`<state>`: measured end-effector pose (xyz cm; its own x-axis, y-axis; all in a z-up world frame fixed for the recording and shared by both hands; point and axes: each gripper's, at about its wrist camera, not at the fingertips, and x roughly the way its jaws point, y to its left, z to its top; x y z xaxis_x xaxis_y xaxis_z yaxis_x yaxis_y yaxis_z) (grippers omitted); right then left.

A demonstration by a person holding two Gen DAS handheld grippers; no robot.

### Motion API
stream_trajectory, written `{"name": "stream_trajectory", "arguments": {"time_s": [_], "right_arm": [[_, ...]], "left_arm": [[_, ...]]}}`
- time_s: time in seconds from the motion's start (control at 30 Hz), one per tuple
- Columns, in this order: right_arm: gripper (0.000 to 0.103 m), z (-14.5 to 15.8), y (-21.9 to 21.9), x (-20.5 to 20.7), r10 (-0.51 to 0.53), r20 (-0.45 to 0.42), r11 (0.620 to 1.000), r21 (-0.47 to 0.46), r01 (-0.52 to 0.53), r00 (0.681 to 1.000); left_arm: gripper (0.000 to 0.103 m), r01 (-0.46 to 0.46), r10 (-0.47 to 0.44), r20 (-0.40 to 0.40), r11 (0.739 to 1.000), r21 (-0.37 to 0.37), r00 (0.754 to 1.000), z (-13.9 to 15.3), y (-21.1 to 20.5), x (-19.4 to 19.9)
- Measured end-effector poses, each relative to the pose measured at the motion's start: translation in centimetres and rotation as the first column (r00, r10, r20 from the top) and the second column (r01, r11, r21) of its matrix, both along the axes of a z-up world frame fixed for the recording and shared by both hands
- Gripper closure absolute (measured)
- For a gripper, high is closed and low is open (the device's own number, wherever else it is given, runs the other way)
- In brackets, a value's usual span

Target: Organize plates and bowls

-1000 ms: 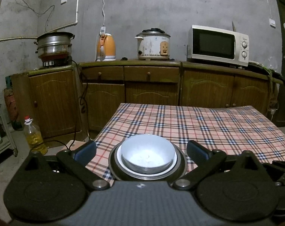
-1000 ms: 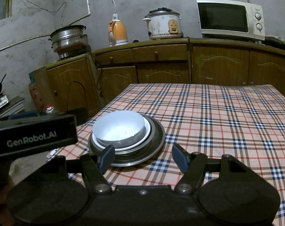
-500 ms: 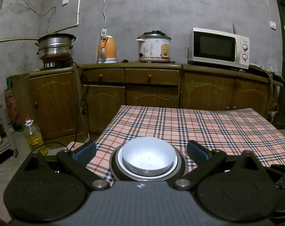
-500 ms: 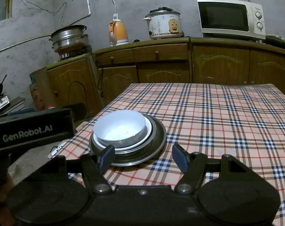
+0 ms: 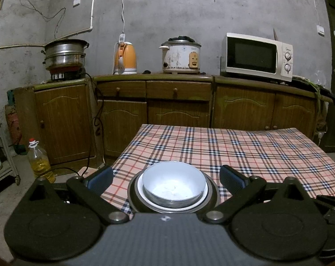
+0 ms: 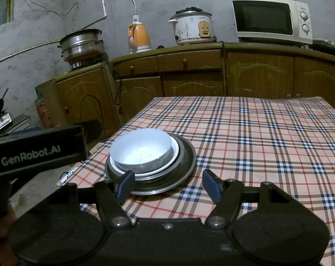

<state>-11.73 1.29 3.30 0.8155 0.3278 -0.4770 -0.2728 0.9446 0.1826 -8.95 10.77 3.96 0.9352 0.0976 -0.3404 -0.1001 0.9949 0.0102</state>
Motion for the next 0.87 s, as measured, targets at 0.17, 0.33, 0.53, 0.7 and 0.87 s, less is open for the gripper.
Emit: {"name": "stream_trajectory", "arguments": {"time_s": [0.17,0.33,0.53,0.7,0.87], "right_arm": [[0.023,0.01,-0.07,0.03,0.001,-0.001,1.0,0.001,-0.001,1.0],[0.023,-0.09,0.02,0.09,0.0,-0.003,1.0,0.003,0.0,1.0],[0.023,-0.16,-0.02,0.17,0.001,-0.006,1.0,0.004,-0.001,1.0],[0.023,-0.23,-0.02,0.25,0.0,-0.007,1.0,0.005,0.0,1.0],[0.023,-0.45,-0.07,0.28,-0.002,-0.011,1.0,0.009,0.002,1.0]], "left_arm": [[0.0,-0.001,0.001,-0.001,1.0,-0.002,1.0,0.04,0.01,0.0],[0.0,-0.003,0.003,-0.005,1.0,-0.004,1.0,0.04,0.05,0.06],[0.0,-0.001,0.001,-0.012,1.0,-0.014,1.0,-0.01,0.17,0.26],[0.0,-0.001,0.0,-0.008,1.0,-0.021,1.0,-0.09,0.1,0.26],[0.0,-0.007,0.007,-0.005,1.0,-0.03,1.0,-0.19,0.11,0.35]]}}
